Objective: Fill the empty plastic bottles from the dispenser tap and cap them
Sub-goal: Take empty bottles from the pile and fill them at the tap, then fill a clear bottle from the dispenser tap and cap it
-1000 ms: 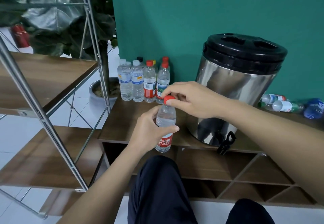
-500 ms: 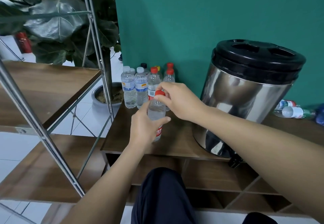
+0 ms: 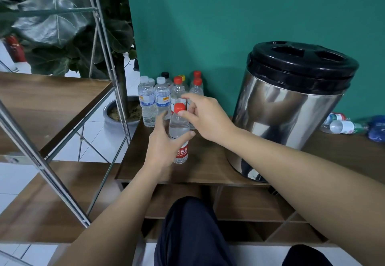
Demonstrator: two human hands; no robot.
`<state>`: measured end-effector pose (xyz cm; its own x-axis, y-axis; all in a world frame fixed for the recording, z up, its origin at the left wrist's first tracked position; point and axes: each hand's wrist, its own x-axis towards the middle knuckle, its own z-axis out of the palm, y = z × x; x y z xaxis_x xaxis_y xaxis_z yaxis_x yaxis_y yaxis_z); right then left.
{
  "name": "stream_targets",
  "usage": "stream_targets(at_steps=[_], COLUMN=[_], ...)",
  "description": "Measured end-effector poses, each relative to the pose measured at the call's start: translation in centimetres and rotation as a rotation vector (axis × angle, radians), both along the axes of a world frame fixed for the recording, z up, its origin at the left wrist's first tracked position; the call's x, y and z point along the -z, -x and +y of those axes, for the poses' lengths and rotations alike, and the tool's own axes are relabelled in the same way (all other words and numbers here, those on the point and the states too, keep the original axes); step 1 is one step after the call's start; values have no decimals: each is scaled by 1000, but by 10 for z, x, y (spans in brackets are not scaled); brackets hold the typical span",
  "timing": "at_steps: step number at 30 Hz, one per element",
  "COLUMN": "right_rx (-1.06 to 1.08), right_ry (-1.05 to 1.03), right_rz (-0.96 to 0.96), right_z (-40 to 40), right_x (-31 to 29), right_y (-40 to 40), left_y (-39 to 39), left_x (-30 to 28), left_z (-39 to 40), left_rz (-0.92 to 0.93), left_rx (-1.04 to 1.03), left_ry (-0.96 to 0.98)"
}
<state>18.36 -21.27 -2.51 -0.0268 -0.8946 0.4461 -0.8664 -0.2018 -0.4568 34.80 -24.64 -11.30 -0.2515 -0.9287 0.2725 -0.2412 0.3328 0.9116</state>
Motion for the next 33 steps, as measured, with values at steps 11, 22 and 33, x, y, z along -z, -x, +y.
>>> stream_targets(at_steps=[11, 22, 33], right_rx=[144, 300, 599], right_ry=[-6, 67, 126], right_rz=[-218, -406, -440], right_z=[108, 260, 334], right_x=[12, 25, 68], right_y=[24, 112, 291], left_y=[-11, 124, 326], left_x=[-41, -54, -70], left_z=[56, 180, 261], left_rz=[175, 156, 120], left_rx=[-117, 317, 483], left_ry=[189, 110, 2])
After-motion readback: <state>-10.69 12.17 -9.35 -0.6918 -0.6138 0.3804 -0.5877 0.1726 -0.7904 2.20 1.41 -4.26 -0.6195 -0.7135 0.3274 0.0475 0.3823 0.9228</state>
